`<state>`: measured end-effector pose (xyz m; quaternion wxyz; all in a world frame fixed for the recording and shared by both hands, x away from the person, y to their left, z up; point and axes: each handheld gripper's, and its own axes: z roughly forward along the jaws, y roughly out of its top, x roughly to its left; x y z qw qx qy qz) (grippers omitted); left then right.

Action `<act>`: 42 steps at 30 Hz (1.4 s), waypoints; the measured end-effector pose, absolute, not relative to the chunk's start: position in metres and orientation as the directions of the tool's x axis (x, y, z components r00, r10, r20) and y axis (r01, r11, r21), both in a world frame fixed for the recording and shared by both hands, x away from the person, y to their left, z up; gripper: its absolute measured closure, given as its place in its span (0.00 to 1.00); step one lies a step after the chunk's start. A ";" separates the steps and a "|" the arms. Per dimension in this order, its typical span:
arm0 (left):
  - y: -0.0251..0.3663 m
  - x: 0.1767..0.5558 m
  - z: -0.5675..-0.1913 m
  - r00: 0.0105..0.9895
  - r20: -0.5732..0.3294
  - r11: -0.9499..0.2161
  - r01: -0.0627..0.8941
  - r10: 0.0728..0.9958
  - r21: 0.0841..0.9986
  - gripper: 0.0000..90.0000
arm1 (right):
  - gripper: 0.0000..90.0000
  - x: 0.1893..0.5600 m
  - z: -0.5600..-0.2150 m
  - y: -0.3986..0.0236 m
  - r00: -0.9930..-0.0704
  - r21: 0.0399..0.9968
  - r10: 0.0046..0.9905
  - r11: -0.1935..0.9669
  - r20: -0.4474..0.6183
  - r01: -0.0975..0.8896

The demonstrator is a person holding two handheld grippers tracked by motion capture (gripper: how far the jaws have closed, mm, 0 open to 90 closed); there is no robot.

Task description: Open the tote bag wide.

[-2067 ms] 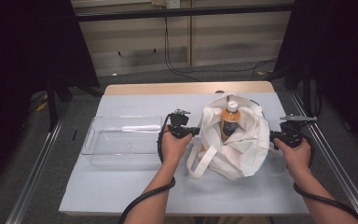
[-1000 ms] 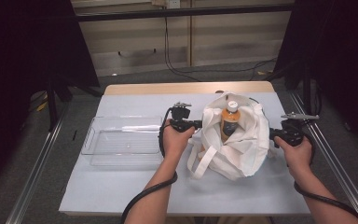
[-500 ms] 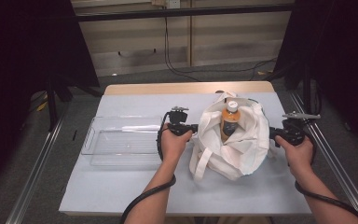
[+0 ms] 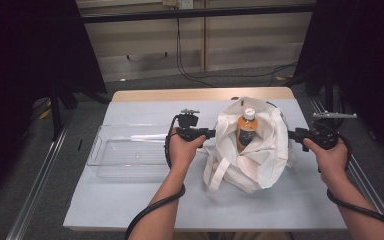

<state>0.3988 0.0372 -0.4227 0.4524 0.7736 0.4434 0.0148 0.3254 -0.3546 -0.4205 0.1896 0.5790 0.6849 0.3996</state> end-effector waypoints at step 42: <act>0.015 0.430 -0.384 0.567 -0.362 -0.176 0.683 0.740 0.709 0.30 | 0.39 0.363 -0.375 -0.333 -0.215 0.766 0.962 0.009 0.169 0.643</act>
